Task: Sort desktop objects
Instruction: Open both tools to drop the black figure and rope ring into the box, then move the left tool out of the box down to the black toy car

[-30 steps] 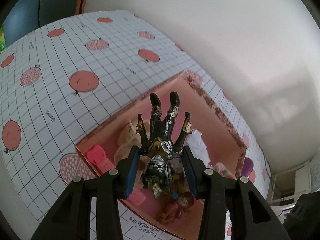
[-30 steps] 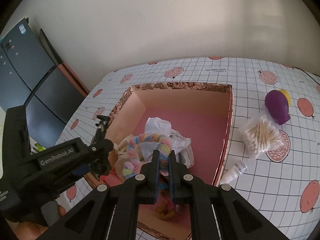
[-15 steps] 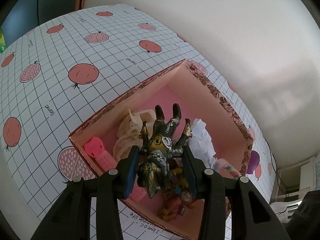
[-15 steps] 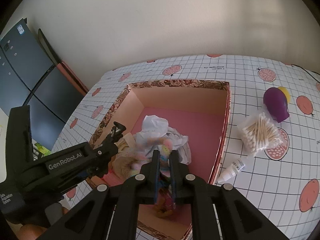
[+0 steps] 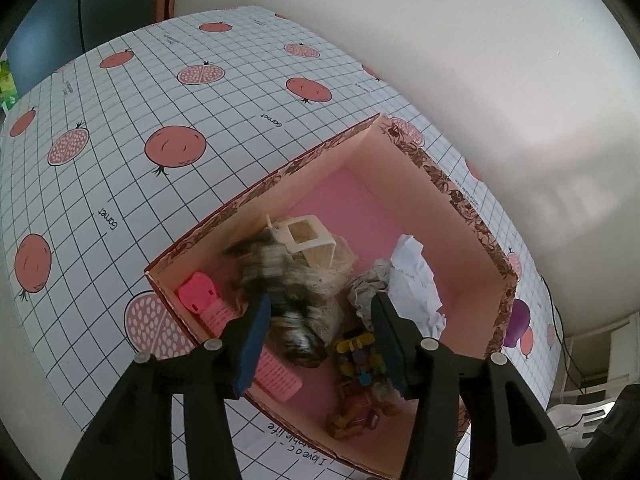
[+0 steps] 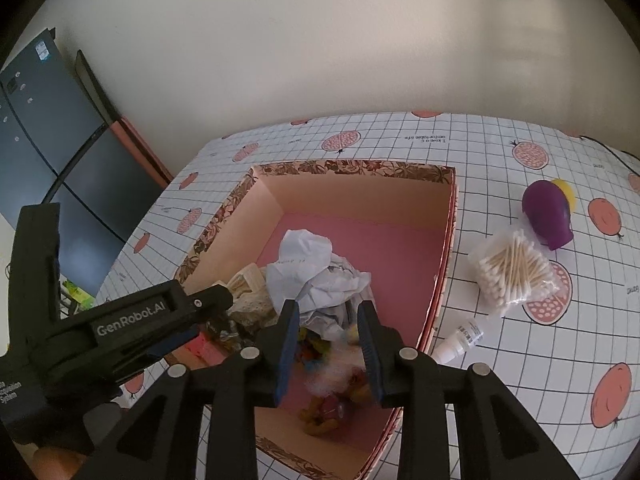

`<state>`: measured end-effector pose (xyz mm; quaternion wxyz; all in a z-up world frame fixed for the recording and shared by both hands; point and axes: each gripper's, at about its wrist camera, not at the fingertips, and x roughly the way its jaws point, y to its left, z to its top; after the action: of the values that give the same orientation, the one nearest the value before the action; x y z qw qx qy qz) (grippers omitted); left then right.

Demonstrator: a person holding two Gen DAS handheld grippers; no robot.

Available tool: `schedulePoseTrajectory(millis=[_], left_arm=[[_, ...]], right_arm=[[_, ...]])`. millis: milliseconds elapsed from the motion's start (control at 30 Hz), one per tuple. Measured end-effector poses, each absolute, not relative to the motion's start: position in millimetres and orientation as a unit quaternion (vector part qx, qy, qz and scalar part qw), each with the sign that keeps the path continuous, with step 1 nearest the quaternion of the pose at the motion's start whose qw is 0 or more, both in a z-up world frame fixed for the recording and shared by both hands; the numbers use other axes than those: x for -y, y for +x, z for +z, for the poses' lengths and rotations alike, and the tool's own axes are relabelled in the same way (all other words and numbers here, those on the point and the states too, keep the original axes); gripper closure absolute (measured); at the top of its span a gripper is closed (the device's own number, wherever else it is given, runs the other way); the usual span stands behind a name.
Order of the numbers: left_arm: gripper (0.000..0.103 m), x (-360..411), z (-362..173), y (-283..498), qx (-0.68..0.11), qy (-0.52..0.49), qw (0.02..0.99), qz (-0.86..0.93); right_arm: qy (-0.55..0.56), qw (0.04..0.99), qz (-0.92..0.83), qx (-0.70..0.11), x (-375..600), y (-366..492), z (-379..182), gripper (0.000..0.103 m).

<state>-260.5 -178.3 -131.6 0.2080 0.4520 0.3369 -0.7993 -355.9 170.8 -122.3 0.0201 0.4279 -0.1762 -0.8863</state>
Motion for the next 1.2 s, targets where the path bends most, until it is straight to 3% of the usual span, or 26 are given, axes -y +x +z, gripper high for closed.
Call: schedulePoseTrajectory(millis=[300, 367, 467, 633, 667, 700, 833, 1100, 1200], left_arm=[[0.048, 177.5, -130.6, -260.7, -0.334, 0.452, 0.208, -0.801], [0.038, 177.6, -129.3, -260.1, -0.334, 0.449, 0.209, -0.802], [0.036, 177.2, -127.1, -260.8, -0.333, 0.445, 0.21, -0.805], [0.023, 176.4, -126.1, -261.8, -0.327, 0.442, 0.214, -0.807], [0.021, 176.4, -125.6, -261.8, -0.326, 0.441, 0.216, -0.808], [0.02, 176.1, -125.1, -261.6, -0.325, 0.438, 0.218, -0.809], [0.02, 174.8, -123.7, -262.7, -0.315, 0.435, 0.224, -0.813], [0.019, 170.6, -119.5, -262.9, -0.305, 0.428, 0.23, -0.819], [0.019, 168.0, -117.5, -263.9, -0.3, 0.427, 0.23, -0.821]], right_arm=[[0.389, 0.014, -0.902, 0.186, -177.0, -348.0, -107.6, 0.07], [0.372, 0.008, -0.909, 0.188, -179.7, -344.8, -101.1, 0.07], [0.367, -0.008, -0.911, 0.188, -185.5, -342.9, -98.7, 0.059], [0.378, -0.029, -0.905, 0.192, -194.9, -343.6, -102.7, 0.053], [0.38, -0.035, -0.904, 0.194, -197.2, -343.5, -103.4, 0.046], [0.381, -0.037, -0.903, 0.196, -198.7, -343.3, -103.9, 0.038], [0.39, -0.04, -0.899, 0.193, -201.0, -343.3, -107.9, 0.032], [0.395, -0.043, -0.896, 0.198, -205.5, -343.3, -110.8, 0.008], [0.394, -0.049, -0.895, 0.202, -209.4, -342.9, -110.9, 0.004]])
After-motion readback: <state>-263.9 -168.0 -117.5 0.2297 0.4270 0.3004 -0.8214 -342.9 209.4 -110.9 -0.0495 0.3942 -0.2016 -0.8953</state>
